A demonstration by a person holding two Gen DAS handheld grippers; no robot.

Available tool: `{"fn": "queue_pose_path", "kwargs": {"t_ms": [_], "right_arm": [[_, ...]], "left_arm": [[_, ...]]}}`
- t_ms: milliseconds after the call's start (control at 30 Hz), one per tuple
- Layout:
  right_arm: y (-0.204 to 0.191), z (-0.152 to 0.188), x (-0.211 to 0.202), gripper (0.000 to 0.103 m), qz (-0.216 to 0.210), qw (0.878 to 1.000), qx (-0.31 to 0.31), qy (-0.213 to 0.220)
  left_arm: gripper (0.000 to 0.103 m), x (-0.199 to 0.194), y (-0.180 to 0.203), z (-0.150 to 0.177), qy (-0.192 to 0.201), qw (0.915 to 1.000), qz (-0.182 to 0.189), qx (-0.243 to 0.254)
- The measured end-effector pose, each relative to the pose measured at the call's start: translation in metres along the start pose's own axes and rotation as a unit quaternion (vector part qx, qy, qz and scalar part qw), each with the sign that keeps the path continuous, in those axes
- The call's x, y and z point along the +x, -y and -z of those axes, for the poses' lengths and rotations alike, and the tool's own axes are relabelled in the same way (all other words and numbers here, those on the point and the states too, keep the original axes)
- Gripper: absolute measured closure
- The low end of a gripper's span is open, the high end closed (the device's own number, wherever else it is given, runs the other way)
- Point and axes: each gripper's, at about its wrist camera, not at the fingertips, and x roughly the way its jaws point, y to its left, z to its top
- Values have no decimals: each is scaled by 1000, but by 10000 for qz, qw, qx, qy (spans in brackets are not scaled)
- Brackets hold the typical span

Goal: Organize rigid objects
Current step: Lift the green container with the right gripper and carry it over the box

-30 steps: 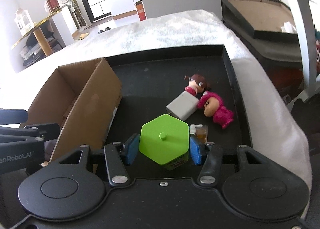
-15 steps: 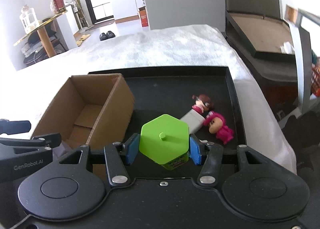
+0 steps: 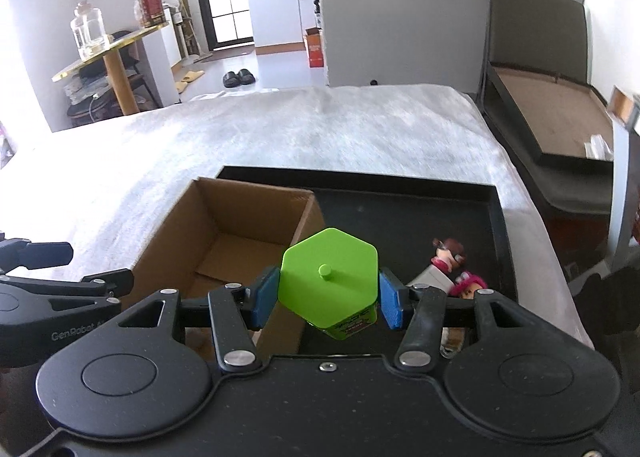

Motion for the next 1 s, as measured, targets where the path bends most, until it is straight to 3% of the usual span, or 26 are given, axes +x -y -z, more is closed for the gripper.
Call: {"fn": "queue_pose_path", "kwargs": {"t_ms": [533,733,900,1000], "right_arm": [[-47,-23,7,51,101,9980,-625,-11],[-58,-27,15,51,168,9962,-854,-70],[-64,-28,24,51,178,9951,-968,-132],[-66,-28,31,51,168,9944,-1028,-176]], "left_arm": [[45,20,-46,5,-40,9981,231,-562],[53,34,-52,11,-172,9965,395,-714],[72,48,-52,17,-301,9954,529,-734],[73,56,-49,20,-385,9945,606,-760]]}}
